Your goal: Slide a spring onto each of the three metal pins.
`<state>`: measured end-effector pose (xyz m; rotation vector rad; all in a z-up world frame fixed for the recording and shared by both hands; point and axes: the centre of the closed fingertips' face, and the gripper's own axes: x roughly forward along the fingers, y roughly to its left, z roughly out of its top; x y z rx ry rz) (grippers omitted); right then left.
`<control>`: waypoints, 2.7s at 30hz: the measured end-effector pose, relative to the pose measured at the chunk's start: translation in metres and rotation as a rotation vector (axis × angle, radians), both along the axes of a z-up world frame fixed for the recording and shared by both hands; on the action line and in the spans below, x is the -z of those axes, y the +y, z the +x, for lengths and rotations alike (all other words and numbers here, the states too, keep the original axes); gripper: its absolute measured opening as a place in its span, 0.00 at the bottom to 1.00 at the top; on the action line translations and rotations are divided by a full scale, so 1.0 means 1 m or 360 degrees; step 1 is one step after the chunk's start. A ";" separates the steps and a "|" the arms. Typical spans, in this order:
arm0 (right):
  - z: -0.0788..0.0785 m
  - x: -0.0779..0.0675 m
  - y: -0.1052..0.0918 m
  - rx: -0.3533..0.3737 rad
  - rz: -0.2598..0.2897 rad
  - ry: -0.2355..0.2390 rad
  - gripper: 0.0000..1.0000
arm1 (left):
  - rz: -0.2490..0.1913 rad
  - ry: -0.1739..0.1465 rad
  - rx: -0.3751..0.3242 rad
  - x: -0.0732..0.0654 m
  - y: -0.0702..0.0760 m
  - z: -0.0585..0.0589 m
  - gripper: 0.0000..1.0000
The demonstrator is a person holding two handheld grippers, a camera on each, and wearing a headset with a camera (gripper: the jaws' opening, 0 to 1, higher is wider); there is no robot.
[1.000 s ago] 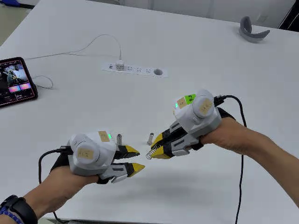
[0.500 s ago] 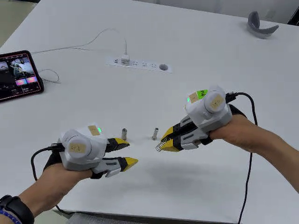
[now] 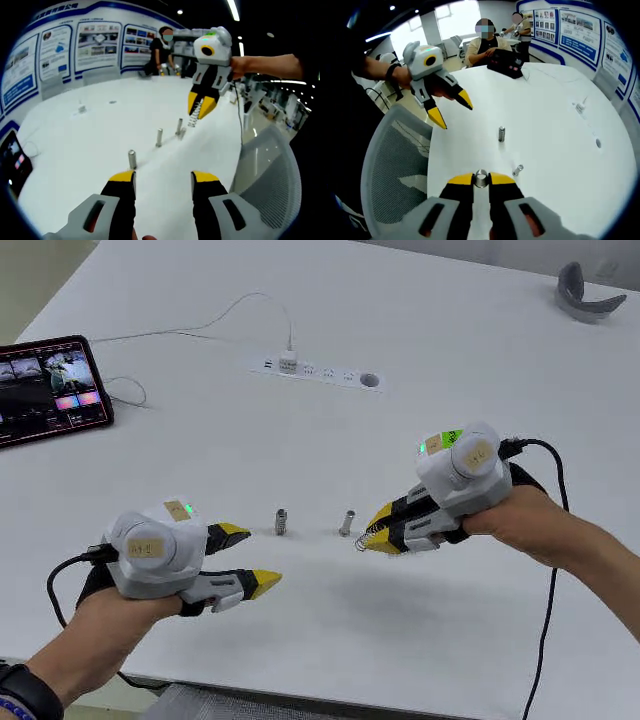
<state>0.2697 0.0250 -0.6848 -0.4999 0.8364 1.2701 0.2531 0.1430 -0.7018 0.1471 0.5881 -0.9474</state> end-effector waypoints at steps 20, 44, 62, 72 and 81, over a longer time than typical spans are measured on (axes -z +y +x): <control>0.036 0.014 -0.003 0.0019 -0.0075 -0.0026 0.12 | 0.0014 0.0019 -0.0133 0.002 0.027 0.004 0.55; 0.063 0.040 0.003 -0.0051 -0.0178 -0.0034 0.12 | -0.0006 0.0063 -0.0244 0.003 0.047 -0.002 0.56; 0.066 0.044 0.006 -0.0082 -0.0196 -0.0049 0.13 | -0.0007 0.0093 -0.0260 0.007 0.049 -0.006 0.55; 0.065 0.044 0.003 -0.0084 -0.0218 -0.0053 0.13 | -0.0012 0.0099 -0.0249 0.007 0.046 -0.007 0.55; 0.061 0.048 0.004 -0.0097 -0.0242 -0.0054 0.13 | -0.0012 0.0097 -0.0252 0.007 0.046 -0.008 0.55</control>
